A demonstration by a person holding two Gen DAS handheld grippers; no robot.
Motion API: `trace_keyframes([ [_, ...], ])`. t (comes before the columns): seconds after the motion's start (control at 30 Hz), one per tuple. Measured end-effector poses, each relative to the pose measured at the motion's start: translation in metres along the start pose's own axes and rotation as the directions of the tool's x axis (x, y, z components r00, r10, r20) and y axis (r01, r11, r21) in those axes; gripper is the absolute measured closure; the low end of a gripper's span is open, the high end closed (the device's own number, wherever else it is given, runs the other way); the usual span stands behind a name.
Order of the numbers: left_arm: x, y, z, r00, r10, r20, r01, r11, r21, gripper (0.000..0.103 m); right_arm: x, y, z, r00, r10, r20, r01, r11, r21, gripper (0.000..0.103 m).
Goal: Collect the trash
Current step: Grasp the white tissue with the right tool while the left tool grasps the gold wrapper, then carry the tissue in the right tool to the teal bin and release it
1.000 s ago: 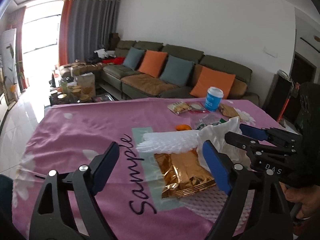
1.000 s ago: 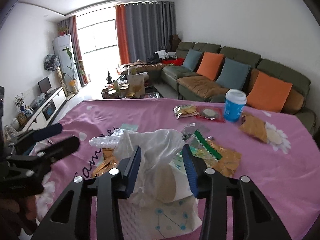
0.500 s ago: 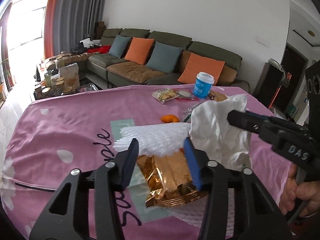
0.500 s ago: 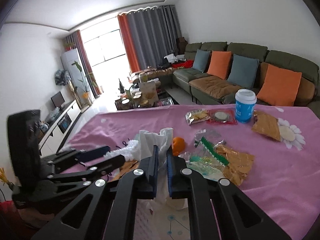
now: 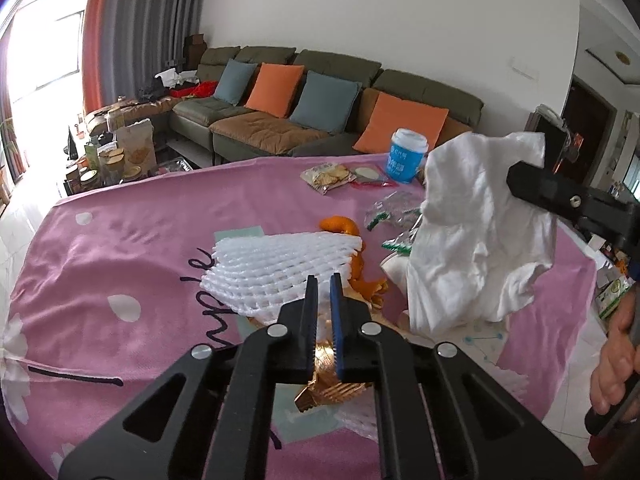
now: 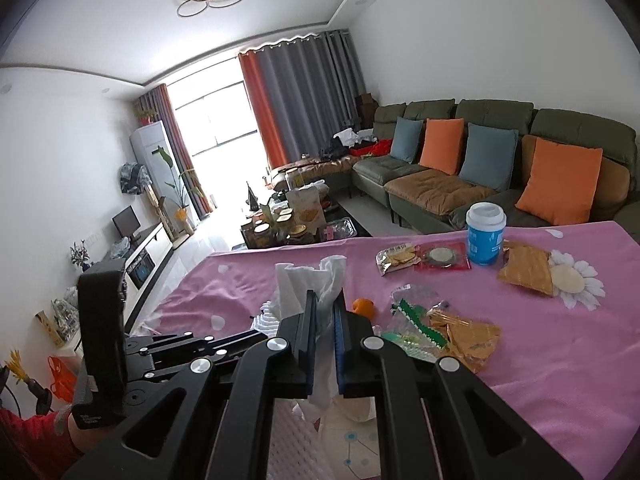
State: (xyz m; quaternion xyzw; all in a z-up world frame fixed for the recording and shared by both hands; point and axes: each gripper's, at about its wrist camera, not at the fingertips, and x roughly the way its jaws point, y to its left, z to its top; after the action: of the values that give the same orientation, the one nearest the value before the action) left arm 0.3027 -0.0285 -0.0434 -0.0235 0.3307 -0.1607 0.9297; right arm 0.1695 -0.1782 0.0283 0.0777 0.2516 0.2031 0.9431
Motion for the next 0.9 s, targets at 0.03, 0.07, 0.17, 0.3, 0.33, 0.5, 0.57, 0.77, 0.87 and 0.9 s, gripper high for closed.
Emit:
trace_keyframes([
  [0.03, -0.004, 0.0, 0.0, 1.0, 0.006, 0.011, -0.006, 1.0, 0.01, 0.094, -0.002, 0.0, 0.0, 1.0, -0.002, 0.004, 0.002, 1.0, 0.001, 0.096],
  [0.07, -0.007, 0.0, 0.0, 1.0, 0.013, 0.017, -0.013, 1.0, 0.018, 0.094, -0.004, 0.0, 0.001, 1.0, -0.003, 0.007, 0.003, 1.0, 0.002, 0.096],
  [0.17, -0.014, 0.002, -0.001, 0.999, 0.032, 0.023, -0.033, 0.999, 0.043, 0.094, -0.006, -0.002, 0.001, 1.0, -0.007, 0.015, 0.007, 1.0, 0.004, 0.096],
  [0.3, -0.019, -0.003, -0.008, 0.999, 0.045, 0.007, -0.045, 0.995, 0.084, 0.092, -0.008, -0.001, 0.002, 1.0, -0.007, 0.021, 0.007, 1.0, 0.002, 0.096],
  [0.33, -0.019, -0.002, -0.009, 0.999, 0.047, 0.004, -0.048, 0.994, 0.095, 0.091, -0.009, 0.0, 0.001, 1.0, -0.007, 0.021, 0.007, 1.0, 0.001, 0.096],
  [0.5, -0.019, -0.011, -0.014, 0.998, 0.067, 0.003, -0.067, 0.984, 0.164, 0.069, -0.01, 0.001, 0.001, 1.0, -0.008, 0.023, 0.008, 1.0, -0.001, 0.096],
  [0.57, -0.019, -0.015, -0.014, 0.997, 0.081, 0.011, -0.082, 0.979, 0.188, 0.065, -0.011, 0.002, 0.001, 1.0, -0.008, 0.024, 0.008, 1.0, 0.0, 0.096],
  [0.77, -0.013, -0.022, -0.017, 0.99, 0.14, 0.01, -0.138, 0.955, 0.264, 0.067, -0.012, 0.004, 0.001, 1.0, -0.005, 0.027, 0.005, 1.0, 0.001, 0.096],
  [0.87, -0.01, -0.021, -0.016, 0.986, 0.165, 0.011, -0.16, 0.941, 0.297, 0.067, -0.012, 0.003, 0.001, 1.0, -0.007, 0.028, 0.007, 1.0, 0.0, 0.096],
  [0.9, -0.007, -0.02, -0.017, 0.985, 0.171, 0.003, -0.164, 0.936, 0.31, 0.067, -0.012, 0.003, 0.002, 1.0, -0.008, 0.029, 0.008, 1.0, 0.002, 0.096],
])
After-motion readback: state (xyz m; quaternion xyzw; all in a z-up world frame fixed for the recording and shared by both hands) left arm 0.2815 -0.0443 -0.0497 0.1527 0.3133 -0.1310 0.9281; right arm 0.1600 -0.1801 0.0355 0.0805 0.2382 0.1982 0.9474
